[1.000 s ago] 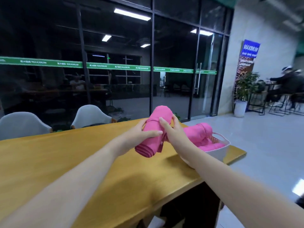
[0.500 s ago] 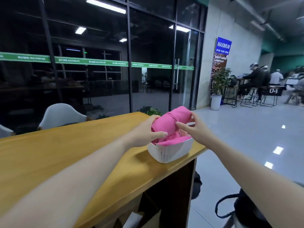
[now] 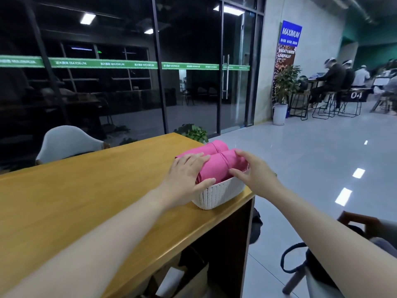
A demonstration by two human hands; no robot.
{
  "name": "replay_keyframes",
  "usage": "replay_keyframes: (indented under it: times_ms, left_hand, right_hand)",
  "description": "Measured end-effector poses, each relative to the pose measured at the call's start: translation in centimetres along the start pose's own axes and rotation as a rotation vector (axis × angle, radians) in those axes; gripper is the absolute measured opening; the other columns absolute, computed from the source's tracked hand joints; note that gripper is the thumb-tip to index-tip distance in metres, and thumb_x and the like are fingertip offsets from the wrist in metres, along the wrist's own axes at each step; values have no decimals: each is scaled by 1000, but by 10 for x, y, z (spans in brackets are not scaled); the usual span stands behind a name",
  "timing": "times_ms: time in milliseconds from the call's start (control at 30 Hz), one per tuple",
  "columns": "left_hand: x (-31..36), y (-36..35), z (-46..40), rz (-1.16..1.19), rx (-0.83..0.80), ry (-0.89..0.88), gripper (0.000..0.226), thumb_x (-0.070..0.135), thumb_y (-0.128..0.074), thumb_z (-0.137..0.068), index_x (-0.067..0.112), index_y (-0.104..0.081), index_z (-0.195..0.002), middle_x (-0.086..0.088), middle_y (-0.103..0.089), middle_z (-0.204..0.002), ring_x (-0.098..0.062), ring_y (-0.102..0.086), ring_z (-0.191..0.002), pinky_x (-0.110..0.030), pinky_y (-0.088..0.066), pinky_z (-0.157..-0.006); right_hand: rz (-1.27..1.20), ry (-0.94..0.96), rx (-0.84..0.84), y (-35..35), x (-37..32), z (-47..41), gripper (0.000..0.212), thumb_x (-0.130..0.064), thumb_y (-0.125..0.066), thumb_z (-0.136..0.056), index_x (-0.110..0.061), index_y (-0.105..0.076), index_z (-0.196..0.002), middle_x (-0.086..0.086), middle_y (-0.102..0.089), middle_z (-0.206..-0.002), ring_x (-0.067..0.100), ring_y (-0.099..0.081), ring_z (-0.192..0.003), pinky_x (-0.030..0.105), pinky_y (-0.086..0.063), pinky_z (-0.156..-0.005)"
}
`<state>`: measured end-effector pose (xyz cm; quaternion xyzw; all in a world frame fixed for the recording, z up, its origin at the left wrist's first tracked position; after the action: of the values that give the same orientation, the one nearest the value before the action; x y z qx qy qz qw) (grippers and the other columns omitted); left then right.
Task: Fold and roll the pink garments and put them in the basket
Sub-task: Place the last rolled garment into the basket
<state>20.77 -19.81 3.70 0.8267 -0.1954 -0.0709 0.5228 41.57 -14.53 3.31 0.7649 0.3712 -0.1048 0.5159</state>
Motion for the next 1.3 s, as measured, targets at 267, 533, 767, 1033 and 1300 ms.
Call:
replay_keyframes:
  times_ms: [267,533,767,1033,1300]
  left_hand:
    - [-27,28,-42,227,-58,121,69,71,-21,-101,31,-44,-153,11,-44,-157,-12,-36,-146,-43,-26,-122]
    - [-55,10,-80,386,-365,355,57,60,-37,-104,29,-47,-151,5,-42,-159,-19,-41,-144,-33,-29,-115]
    - [-64,-18,-84,560,-351,383,53,66,-57,-92,15,-69,-107,-3,-75,-103,-20,-72,-89,-37,-58,-83]
    - [-118,8,-19,293,-174,646,55,60,-43,-100,11,-66,-105,-10,-70,-102,-30,-65,-92,-39,-53,-83]
    - [-198,91,120,522,-94,1001,41,32,-39,-110,-2,-58,-126,-3,-59,-79,-14,-61,-64,-26,-54,-55]
  right_hand:
    - [-316,-388,76,-9,3,4,85,-54,-55,-94,-30,-11,-163,7,1,-171,26,-6,-157,48,-14,-125]
    - [-712,-562,305,-54,-28,14,89,-55,-49,-100,-23,5,-163,3,12,-171,23,4,-158,48,-6,-127]
    - [-512,-594,334,-74,-40,-2,113,-75,-57,-86,-22,7,-163,6,12,-170,22,14,-156,44,5,-127]
    - [-857,-444,-63,-122,-78,-47,68,-47,-82,-76,-31,-47,-131,11,-66,-119,26,-76,-91,38,-63,-71]
    - [-941,-250,-530,-223,-220,-47,63,-33,-73,-87,-33,-42,-141,14,-67,-120,25,-77,-84,34,-59,-64]
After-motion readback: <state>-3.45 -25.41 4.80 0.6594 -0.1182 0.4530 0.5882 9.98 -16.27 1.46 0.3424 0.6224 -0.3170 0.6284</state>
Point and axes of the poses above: each hand's wrist, its own z-axis away from the middle knuckle, its own y-axis out of the back of the hand, x = y × z, the point moved 7 cm from there along -z, towards the middle knuckle
